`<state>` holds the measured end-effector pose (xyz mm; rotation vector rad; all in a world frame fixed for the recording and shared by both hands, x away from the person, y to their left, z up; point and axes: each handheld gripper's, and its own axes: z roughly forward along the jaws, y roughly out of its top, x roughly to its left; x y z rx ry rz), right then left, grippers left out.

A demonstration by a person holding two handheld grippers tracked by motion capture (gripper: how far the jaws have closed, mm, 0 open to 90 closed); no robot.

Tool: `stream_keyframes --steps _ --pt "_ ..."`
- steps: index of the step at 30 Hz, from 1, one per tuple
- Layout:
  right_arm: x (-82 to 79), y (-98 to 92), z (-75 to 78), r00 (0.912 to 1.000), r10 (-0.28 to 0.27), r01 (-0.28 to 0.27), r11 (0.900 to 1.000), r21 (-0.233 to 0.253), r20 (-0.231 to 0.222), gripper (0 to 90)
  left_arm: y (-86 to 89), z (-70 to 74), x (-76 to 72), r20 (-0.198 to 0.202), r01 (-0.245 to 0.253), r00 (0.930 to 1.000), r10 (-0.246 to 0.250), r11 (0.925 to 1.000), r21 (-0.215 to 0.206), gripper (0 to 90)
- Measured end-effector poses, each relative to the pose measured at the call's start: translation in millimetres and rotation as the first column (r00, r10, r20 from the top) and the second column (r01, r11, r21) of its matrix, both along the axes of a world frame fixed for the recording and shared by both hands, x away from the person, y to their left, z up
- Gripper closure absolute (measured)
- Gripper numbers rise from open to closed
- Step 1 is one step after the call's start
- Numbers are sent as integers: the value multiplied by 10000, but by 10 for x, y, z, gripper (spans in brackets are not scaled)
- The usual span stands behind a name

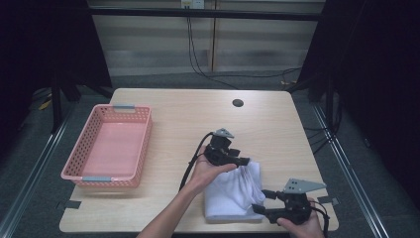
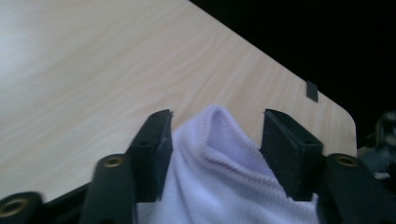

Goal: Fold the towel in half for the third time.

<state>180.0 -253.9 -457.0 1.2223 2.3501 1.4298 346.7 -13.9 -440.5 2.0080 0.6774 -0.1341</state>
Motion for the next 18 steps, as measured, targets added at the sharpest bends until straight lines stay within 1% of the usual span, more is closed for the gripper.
stream_keyframes --steps 1,2,3,4,5,6,7,8,9,10,11,12,13,14,15,16,17,18 --pt "33 -28 46 9997 -87 87 10000 15 218 320 66 35 -10 145 -63 9999 65 10000 -75 417" --pt "79 -46 92 9988 -158 163 9998 -91 453 316 128 60 -24 187 -204 9996 205 9998 -15 417" --pt "143 -57 131 9982 -236 244 9996 -140 542 315 190 74 -43 170 -258 9995 257 9996 74 422" --pt "227 -61 155 9980 -327 335 9993 -145 549 319 249 73 -70 120 -232 9997 231 9997 91 450" --pt "323 -55 166 9964 -575 592 9979 -255 629 320 305 66 -112 102 -128 9999 125 9996 262 488" --pt "430 -43 165 9948 -696 729 9964 -428 742 325 351 49 -179 152 -35 9999 28 9990 442 512" --pt "551 -26 147 9947 -719 769 9947 -678 735 336 394 27 -251 192 280 9994 -293 9976 636 544" --pt "669 -3 118 9940 -861 917 9921 -860 667 334 423 4 -333 179 484 9986 -500 9955 819 558" --pt "785 22 81 9948 -871 912 9925 -815 533 334 447 -20 -419 258 699 9970 -730 9922 1033 557" --pt "893 63 45 9966 -770 791 9929 -885 279 334 461 -52 -502 307 860 9954 -903 9890 1202 547" --pt "984 113 12 9965 -800 824 9897 -1172 248 340 477 -79 -583 295 1009 9940 -1055 9866 1285 535" --pt "1048 162 -8 9951 -916 959 9865 -1330 383 356 489 -112 -652 245 1253 9913 -1295 9837 1287 521" --pt "1113 199 -30 9952 -885 935 9861 -1377 417 379 492 -142 -704 226 1417 9890 -1464 9797 1419 515" --pt "1171 232 -53 9942 -989 1046 9813 -1613 434 456 493 -176 -746 218 1443 9886 -1492 9780 1507 509" --pt "1212 248 -80 9916 -1186 1263 9736 -1903 514 587 501 -215 -766 67 1562 9872 -1593 9748 1592 509" --pt "1243 242 -110 9910 -1253 1321 9705 -2015 463 661 507 -263 -790 -4 1455 9891 -1475 9751 1671 507" --pt "1244 228 -126 9874 -1524 1581 9617 -2241 423 740 518 -307 -807 96 1395 9896 -1437 9734 1817 501" --pt "1234 198 -139 9877 -1508 1564 9600 -2323 418 763 537 -332 -827 94 1375 9899 -1415 9737 1816 497"
